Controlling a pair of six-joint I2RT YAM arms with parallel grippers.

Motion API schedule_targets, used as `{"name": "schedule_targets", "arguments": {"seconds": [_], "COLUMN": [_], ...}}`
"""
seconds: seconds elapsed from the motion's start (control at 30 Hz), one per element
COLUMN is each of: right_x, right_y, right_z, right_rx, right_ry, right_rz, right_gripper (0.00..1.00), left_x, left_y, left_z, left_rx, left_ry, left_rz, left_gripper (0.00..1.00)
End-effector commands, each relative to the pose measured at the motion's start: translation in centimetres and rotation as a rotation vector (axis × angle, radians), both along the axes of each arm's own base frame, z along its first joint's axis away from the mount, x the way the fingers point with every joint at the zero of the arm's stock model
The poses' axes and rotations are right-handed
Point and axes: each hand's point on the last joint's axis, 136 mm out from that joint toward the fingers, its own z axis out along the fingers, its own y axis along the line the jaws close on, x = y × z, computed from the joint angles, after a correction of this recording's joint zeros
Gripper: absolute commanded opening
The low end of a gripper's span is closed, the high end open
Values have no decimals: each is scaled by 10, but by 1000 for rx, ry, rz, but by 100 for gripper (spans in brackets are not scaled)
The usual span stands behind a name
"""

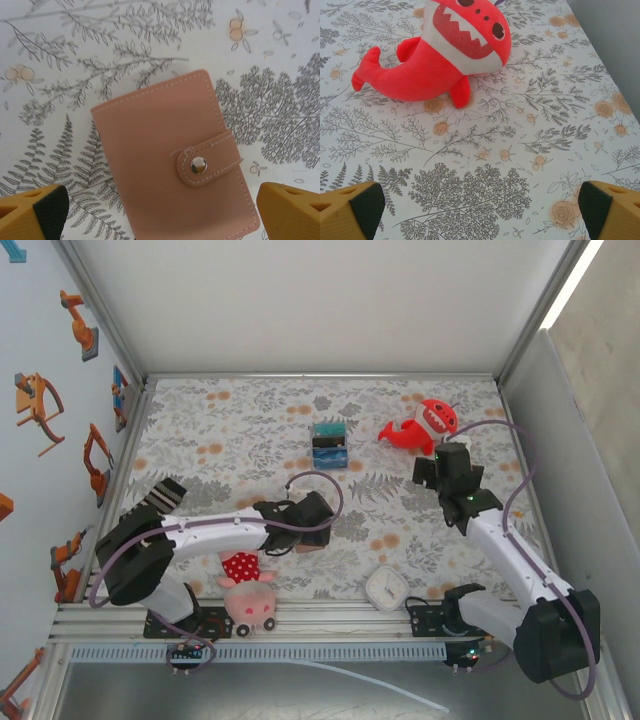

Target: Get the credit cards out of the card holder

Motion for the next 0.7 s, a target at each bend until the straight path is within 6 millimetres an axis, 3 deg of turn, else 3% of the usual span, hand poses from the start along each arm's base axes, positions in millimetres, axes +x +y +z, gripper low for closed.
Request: {"name": "schedule_targets", "arguments": {"seconds": [0.0, 0.2, 0.5, 0.67], "right_x": [-2, -5, -6, -6], "right_y": [2, 2, 2, 2], "right_z": [12, 10, 6, 3], "right_rx": [25, 26, 20, 16], "right_ry": [-28, -31, -18, -5], "right_rz": [-6, -3, -3, -2], "right_gripper": [99, 99, 99, 99], "left_x": [-8, -7, -7, -2], "left_y": [1, -4, -26, -19], "left_z": [-5, -13, -30, -33], "left_rx": [16, -10, -4, 80], "left_ry": [82, 133, 199, 195], "left_rz": [-29, -37, -103, -113], "left_gripper": [97, 97, 97, 97]}}
